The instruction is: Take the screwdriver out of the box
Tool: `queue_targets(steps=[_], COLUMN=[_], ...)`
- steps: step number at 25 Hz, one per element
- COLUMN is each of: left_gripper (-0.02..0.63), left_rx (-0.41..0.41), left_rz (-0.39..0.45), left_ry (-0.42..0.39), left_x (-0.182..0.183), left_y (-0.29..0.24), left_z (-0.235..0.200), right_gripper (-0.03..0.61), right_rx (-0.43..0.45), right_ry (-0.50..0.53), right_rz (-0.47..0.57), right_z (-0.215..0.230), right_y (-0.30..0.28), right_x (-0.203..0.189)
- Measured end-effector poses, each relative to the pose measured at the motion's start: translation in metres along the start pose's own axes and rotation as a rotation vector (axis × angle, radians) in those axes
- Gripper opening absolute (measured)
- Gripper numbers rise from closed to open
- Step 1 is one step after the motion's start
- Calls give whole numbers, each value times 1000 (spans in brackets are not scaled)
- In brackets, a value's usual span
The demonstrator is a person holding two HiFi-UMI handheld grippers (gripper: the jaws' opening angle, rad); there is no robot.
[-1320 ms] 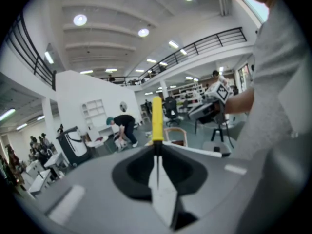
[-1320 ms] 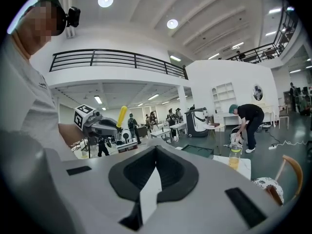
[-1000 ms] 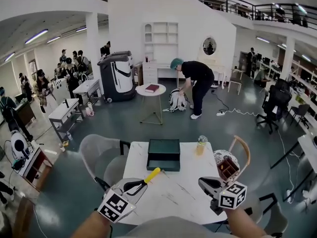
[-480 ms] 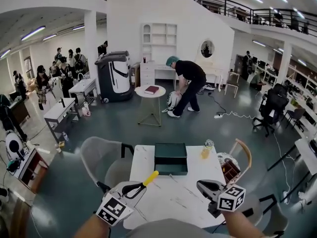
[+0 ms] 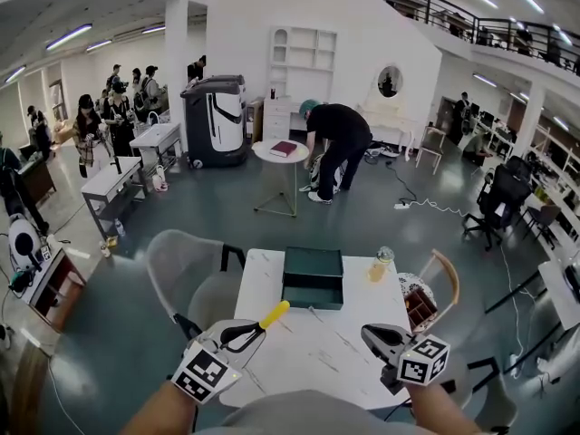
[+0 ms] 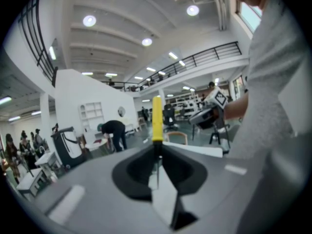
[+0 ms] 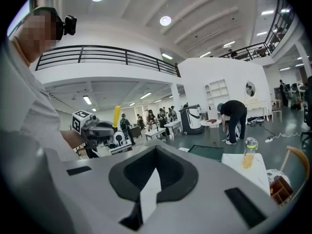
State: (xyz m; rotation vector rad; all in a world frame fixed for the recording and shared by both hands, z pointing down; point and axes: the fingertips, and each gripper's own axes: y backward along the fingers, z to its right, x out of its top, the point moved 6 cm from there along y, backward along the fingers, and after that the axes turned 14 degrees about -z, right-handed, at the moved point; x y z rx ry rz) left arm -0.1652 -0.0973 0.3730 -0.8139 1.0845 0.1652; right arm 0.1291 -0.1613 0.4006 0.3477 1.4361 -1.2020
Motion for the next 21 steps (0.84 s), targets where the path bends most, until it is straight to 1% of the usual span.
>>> queue_targets(steps=[11, 21], left_gripper=[54, 54], left_rx=[-9, -9], left_rz=[-6, -11], left_ry=[-11, -17], left_x=[3, 2], left_y=[-1, 1], left_z=[4, 4], right_gripper=[8, 8], right_rx=[2, 4], right_ry=[-4, 16], right_rz=[-11, -18], right_z=[-1, -5], right_y=[3, 3], right_x=[-3, -3])
